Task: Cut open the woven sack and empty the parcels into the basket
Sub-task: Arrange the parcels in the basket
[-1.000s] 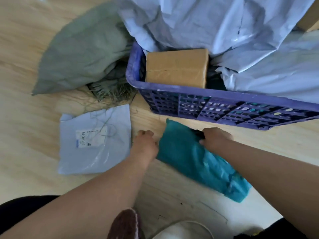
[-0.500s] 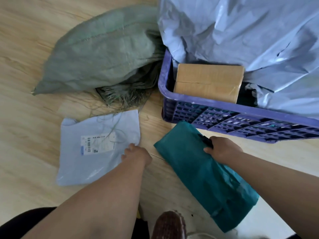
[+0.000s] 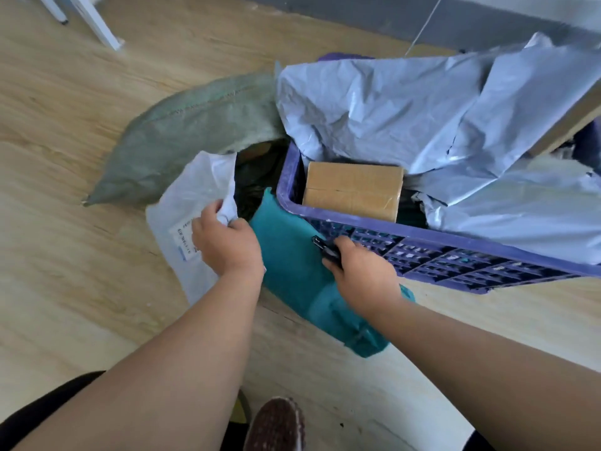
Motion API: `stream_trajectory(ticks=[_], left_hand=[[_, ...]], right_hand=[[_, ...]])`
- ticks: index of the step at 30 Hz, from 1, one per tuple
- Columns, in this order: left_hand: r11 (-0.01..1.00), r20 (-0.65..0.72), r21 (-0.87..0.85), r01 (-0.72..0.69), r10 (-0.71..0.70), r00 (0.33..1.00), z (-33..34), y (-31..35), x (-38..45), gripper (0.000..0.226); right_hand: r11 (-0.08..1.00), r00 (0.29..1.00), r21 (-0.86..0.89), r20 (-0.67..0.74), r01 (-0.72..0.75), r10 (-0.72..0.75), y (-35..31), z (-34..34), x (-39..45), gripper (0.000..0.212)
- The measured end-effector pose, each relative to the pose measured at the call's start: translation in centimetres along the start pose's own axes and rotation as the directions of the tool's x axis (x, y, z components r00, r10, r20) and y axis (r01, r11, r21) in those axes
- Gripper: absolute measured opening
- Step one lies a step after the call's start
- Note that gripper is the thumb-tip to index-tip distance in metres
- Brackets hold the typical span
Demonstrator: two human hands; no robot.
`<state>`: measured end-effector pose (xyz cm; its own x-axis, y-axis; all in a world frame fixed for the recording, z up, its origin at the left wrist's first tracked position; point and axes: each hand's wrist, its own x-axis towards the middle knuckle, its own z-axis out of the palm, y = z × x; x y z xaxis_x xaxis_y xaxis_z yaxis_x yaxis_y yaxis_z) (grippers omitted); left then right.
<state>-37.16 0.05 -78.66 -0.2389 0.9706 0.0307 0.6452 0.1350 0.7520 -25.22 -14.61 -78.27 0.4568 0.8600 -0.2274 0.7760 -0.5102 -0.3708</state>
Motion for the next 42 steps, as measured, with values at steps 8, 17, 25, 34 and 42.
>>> stream_trajectory(ticks=[8, 17, 25, 34, 42], left_hand=[[0.864, -0.163, -0.243, -0.442, 0.412, 0.896, -5.0, 15.0, -2.9, 0.046], [0.337, -0.120, -0.319, -0.886, 0.913, 0.391, -2.5, 26.8, -10.7, 0.051], [0.165, 0.114, -0.348, -0.923, 0.985, 0.133, 1.0, 27.3, -16.3, 0.043], [0.192, 0.413, -0.338, -0.921, 0.910, 0.039, 2.2, 24.5, -14.9, 0.034], [0.242, 0.324, -0.523, -0.817, 0.943, 0.072, 1.8, 25.5, -13.6, 0.035]], right_hand=[[0.969, 0.941, 0.203, -0.333, 0.141, -0.068, 0.3, -8.2, -1.2, 0.021], [0.575, 0.651, 0.814, -0.392, -0.083, 0.650, 11.0, -18.0, -1.0, 0.025], [0.167, 0.652, 0.977, -0.040, -0.134, 0.758, 18.3, -21.8, 0.3, 0.023], [-0.272, 0.580, 0.960, 0.189, 0.059, 0.792, 20.5, -22.7, -1.4, 0.012], [0.893, 0.599, 0.449, -0.706, -0.034, 0.377, 13.6, -28.3, 0.8, 0.032]])
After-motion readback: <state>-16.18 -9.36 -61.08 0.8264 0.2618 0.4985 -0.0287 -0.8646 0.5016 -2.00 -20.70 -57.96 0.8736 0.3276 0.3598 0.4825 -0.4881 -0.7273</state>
